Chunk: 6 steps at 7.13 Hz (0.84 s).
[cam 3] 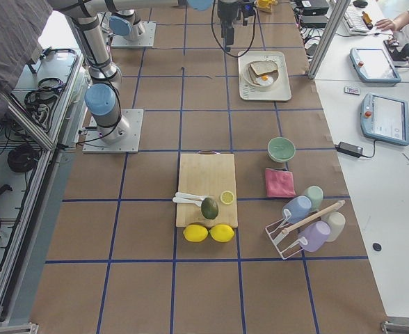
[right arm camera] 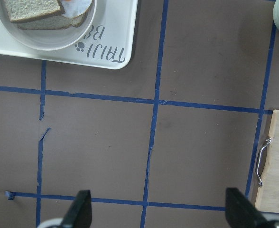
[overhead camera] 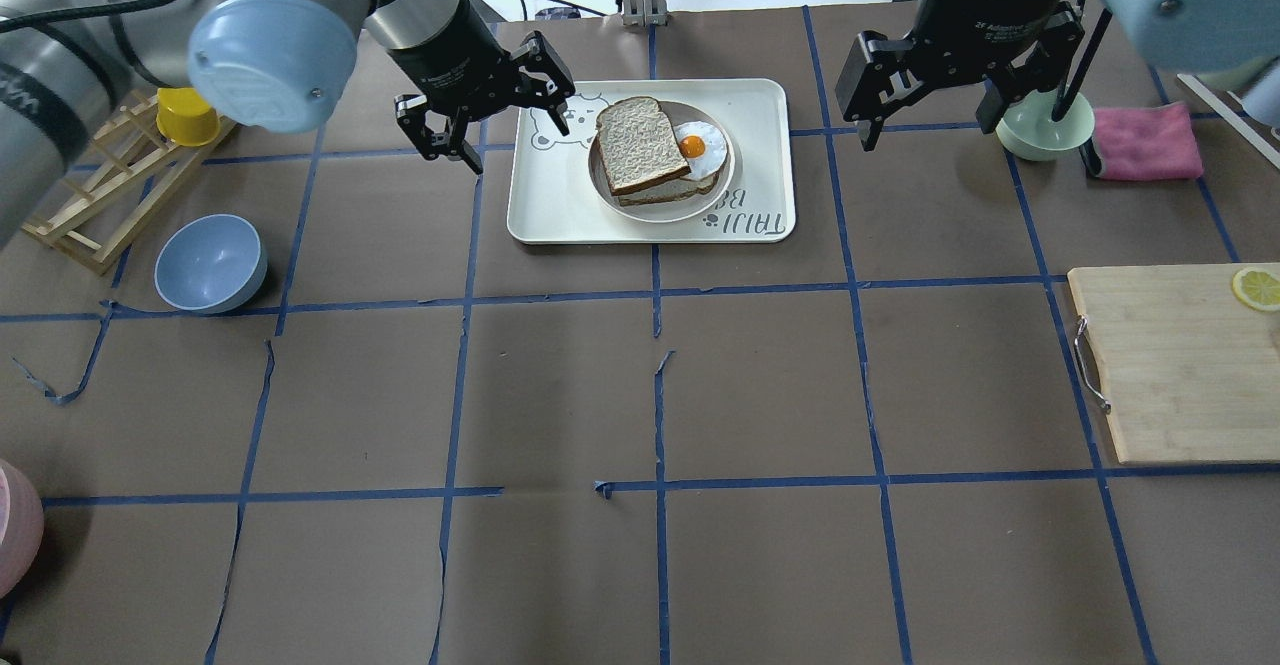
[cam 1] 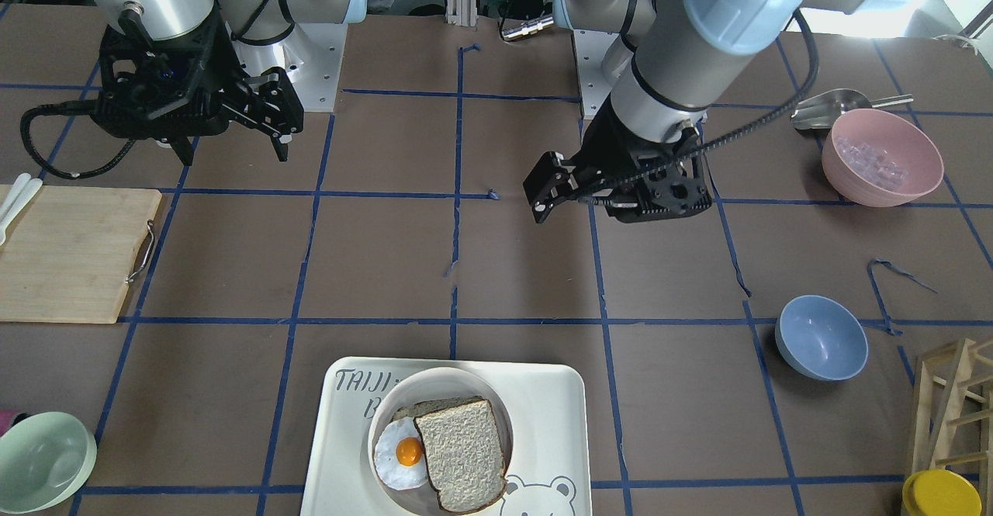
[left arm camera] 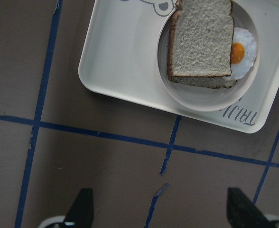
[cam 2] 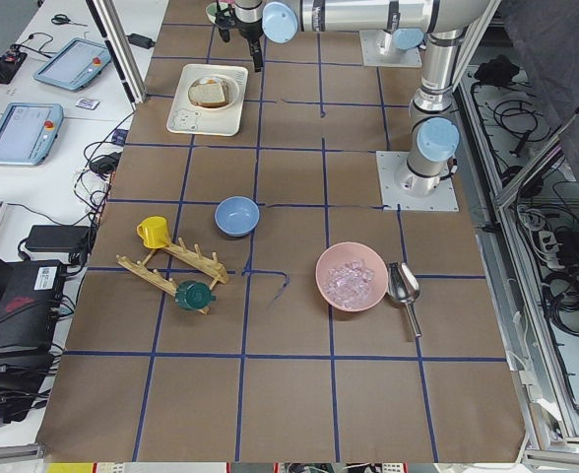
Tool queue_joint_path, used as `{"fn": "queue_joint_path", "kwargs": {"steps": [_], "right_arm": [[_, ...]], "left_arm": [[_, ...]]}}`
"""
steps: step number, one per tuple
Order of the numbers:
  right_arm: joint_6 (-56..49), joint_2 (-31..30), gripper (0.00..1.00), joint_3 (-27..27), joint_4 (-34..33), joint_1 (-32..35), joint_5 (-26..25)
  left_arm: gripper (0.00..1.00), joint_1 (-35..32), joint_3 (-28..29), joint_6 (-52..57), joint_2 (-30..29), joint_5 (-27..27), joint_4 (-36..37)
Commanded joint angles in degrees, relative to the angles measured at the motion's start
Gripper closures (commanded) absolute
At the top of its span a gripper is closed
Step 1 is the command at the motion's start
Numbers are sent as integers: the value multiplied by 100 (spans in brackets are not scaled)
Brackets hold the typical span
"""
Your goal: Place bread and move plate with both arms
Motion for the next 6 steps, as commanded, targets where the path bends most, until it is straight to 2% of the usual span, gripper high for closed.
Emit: {"fn": "queue_joint_path", "kwargs": {"steps": [1,2,6], "right_arm": [[6,0,0,0,0,0,9],[-3,0,0,0,0,0,9],[-3,0,0,0,0,0,9]], "left_arm": [[0,44,-481,594,658,639,-112],[0,106,-369,1240,695,981,-320],[0,308,221,1448,502,949,-849]]}}
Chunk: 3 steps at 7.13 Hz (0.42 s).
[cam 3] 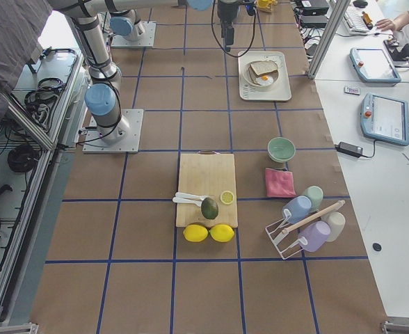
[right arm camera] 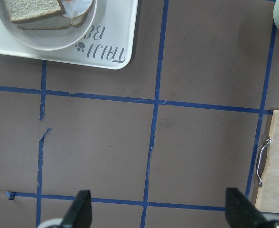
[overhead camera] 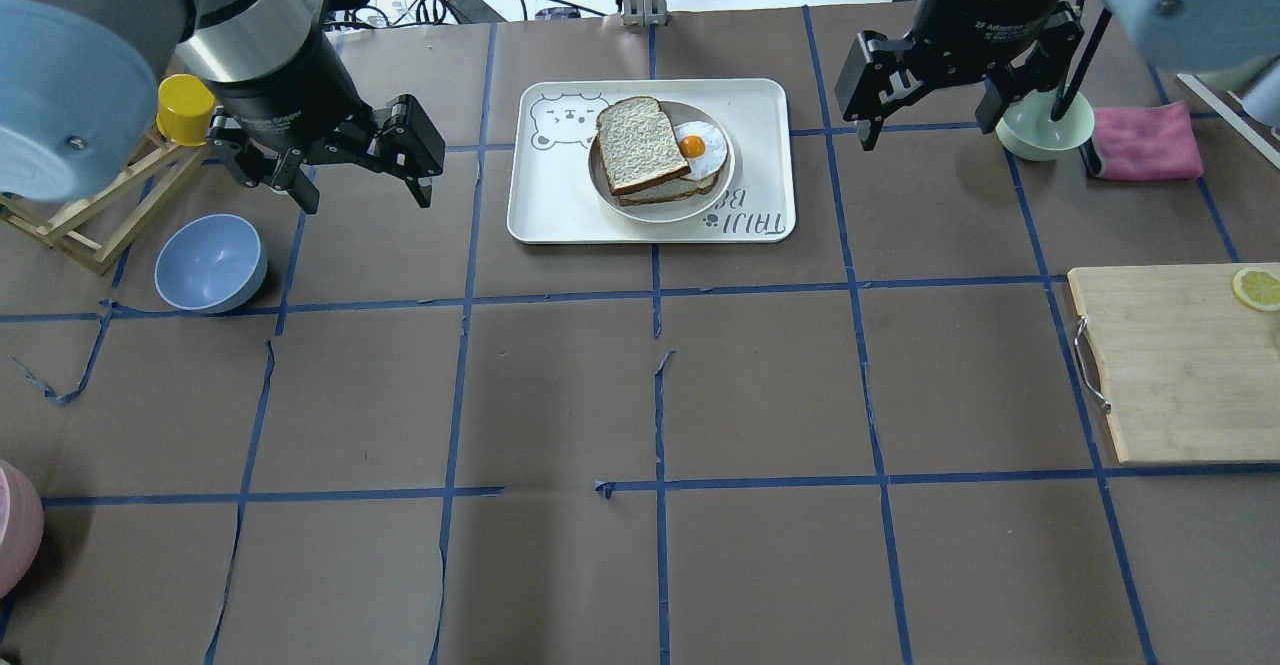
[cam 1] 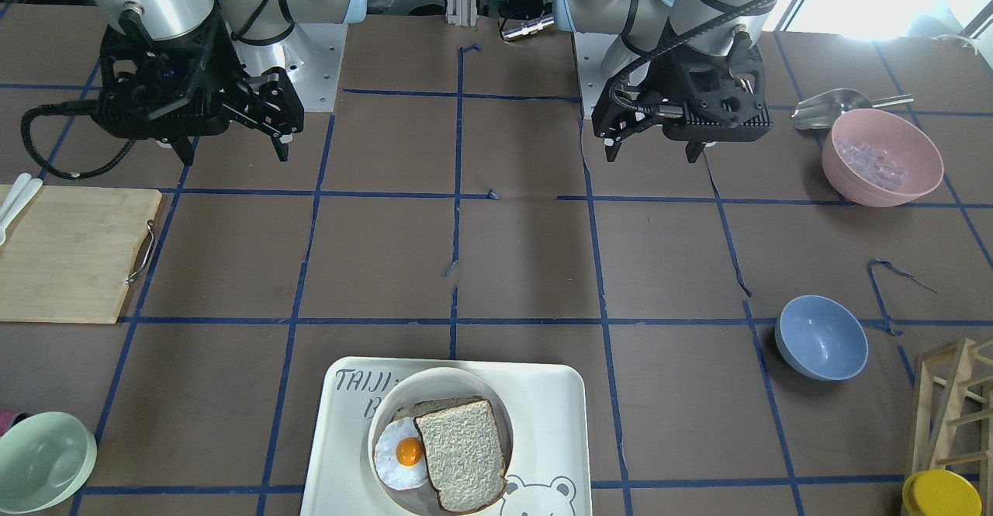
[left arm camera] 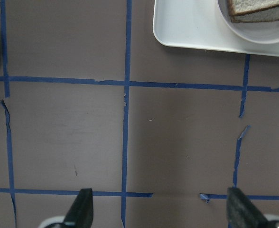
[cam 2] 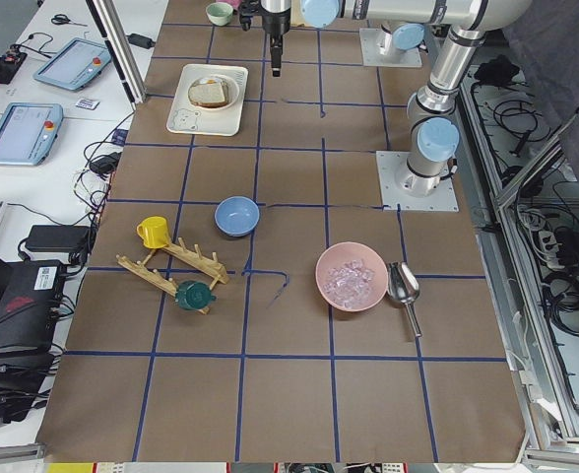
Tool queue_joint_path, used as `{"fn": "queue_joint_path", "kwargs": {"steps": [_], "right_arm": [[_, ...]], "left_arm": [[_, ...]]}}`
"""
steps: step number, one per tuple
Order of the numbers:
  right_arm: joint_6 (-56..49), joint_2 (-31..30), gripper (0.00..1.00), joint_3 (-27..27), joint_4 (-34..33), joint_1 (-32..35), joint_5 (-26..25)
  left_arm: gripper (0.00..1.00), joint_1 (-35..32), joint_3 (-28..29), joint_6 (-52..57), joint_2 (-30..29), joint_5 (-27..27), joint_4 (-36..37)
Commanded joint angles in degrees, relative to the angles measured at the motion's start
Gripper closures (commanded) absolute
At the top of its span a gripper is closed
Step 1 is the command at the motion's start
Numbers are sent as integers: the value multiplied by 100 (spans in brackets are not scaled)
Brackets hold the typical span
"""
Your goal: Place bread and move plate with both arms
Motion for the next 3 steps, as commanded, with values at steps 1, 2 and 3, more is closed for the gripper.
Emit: {"fn": "queue_joint_path", "kwargs": {"steps": [1,2,3], "right_arm": [[7,0,0,0,-9,0,1],[7,0,0,0,0,0,1],[7,0,0,0,0,0,1]], "left_arm": [[0,30,130,19,-8,-15,-139],[0,30,121,1,-7,-24,-131],[0,30,121,1,-7,-32,-113]]}}
